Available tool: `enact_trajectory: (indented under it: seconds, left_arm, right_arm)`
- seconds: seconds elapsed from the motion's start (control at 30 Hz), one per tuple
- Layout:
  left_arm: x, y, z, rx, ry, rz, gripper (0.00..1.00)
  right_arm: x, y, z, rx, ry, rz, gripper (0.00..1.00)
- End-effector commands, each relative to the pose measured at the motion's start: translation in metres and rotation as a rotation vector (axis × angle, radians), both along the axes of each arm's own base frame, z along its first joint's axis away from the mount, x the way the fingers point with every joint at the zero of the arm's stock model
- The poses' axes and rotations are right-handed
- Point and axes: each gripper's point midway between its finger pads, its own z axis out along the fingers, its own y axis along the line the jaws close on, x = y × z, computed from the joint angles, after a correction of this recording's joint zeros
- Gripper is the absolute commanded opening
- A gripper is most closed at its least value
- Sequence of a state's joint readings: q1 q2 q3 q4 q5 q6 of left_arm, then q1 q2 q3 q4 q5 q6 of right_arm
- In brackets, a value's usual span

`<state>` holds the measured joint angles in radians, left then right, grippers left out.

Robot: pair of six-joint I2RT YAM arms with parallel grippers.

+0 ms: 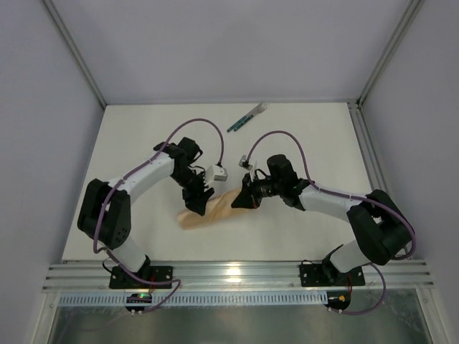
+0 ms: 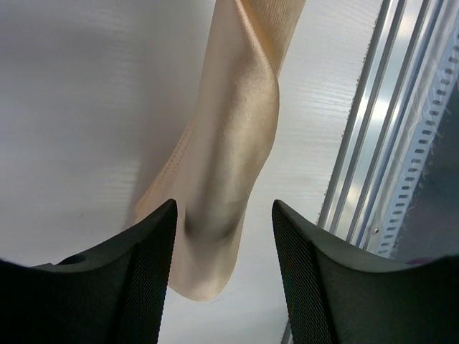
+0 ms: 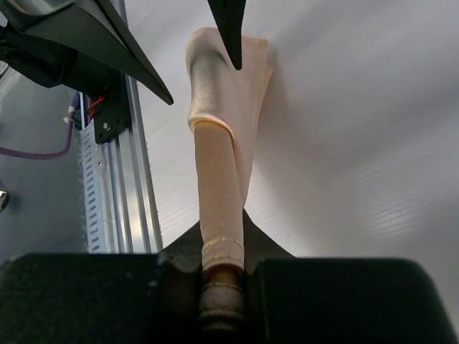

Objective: Fold the napkin into a case and place the utensils inside
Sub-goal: Pass from the left arm to the right, then turn over the smaller rectangle folded napkin at the center of the board.

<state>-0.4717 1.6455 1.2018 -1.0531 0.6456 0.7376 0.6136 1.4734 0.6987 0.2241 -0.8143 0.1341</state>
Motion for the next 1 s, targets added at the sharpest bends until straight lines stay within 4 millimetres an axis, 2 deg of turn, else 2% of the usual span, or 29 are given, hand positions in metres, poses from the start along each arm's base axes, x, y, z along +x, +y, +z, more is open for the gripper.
enact_trajectory:
  seconds: [0.0, 0.13, 0.2, 0.23, 0.4, 0.53, 0.73, 0.83, 0.93, 0.97]
  left_arm:
    - [0.013, 0.005, -0.012, 0.019, -0.009, 0.024, 0.57]
    - [0.046, 0.013, -0.015, 0.004, -0.007, 0.151, 0.57]
    - [0.056, 0.016, -0.019, 0.008, -0.015, 0.171, 0.57]
    - [0.061, 0.018, -0.020, 0.016, -0.025, 0.176, 0.57]
    - [0.064, 0.022, -0.049, 0.067, 0.052, 0.173, 0.57]
    - [0.079, 0.024, -0.062, 0.086, 0.035, 0.234, 0.57]
    - [0.111, 0.028, -0.063, 0.110, -0.049, 0.364, 0.56]
    - [0.111, 0.028, -0.062, 0.111, -0.051, 0.370, 0.56]
    - [0.108, 0.031, -0.063, 0.123, -0.051, 0.380, 0.56]
    - [0.110, 0.031, -0.063, 0.126, -0.063, 0.385, 0.56]
  right_arm:
    - [0.015, 0.004, 0.016, 0.063, 0.061, -0.036, 0.04]
    - [0.028, -0.008, -0.001, 0.056, 0.175, -0.125, 0.04]
    - [0.037, -0.013, -0.003, 0.077, 0.226, -0.179, 0.04]
    - [0.042, -0.019, -0.012, 0.071, 0.267, -0.212, 0.04]
    - [0.052, -0.022, -0.032, 0.052, 0.380, -0.272, 0.04]
    - [0.057, -0.024, -0.047, 0.030, 0.431, -0.303, 0.04]
    - [0.075, -0.040, -0.065, -0.006, 0.472, -0.401, 0.04]
    - [0.078, -0.045, -0.080, -0.066, 0.487, -0.420, 0.04]
    - [0.078, -0.049, -0.089, -0.102, 0.494, -0.430, 0.14]
    - [0.076, -0.050, -0.091, -0.113, 0.498, -0.431, 0.25]
